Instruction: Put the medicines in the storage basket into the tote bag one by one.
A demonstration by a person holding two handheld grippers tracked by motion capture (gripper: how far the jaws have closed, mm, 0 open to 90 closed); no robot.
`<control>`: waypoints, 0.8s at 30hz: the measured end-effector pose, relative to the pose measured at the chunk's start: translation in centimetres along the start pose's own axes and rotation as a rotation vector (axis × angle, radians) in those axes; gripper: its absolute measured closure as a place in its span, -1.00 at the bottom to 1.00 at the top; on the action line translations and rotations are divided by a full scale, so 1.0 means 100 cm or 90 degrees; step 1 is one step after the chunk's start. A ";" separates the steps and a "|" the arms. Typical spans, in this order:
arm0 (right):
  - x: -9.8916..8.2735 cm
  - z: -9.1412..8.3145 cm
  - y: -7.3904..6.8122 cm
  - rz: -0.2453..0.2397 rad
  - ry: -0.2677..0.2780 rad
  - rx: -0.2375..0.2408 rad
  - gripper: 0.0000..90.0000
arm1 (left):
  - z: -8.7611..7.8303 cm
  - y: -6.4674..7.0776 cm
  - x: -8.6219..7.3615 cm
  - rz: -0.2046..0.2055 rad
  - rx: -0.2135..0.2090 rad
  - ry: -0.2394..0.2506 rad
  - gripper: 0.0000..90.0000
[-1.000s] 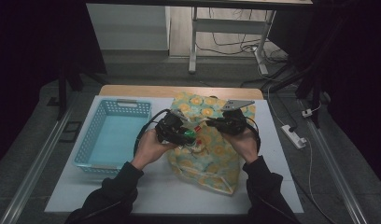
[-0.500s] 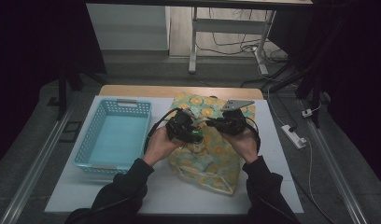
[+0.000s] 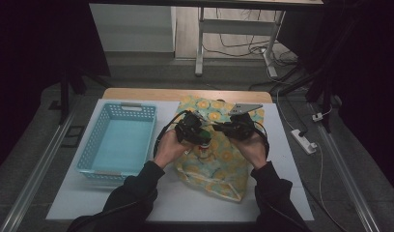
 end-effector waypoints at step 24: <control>-0.002 0.001 0.002 0.002 -0.003 -0.002 1.00 | 0.014 -0.005 0.001 -0.024 -0.016 0.017 -0.06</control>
Point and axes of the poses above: each handheld gripper's, and its own axes: z roughly forward along the jaws, x roughly out of its top, y roughly to its right, the point moved 8 cm from there along z, roughly forward along the jaws, and after that the axes turned 2 degrees about -x, right-handed, at the moved point
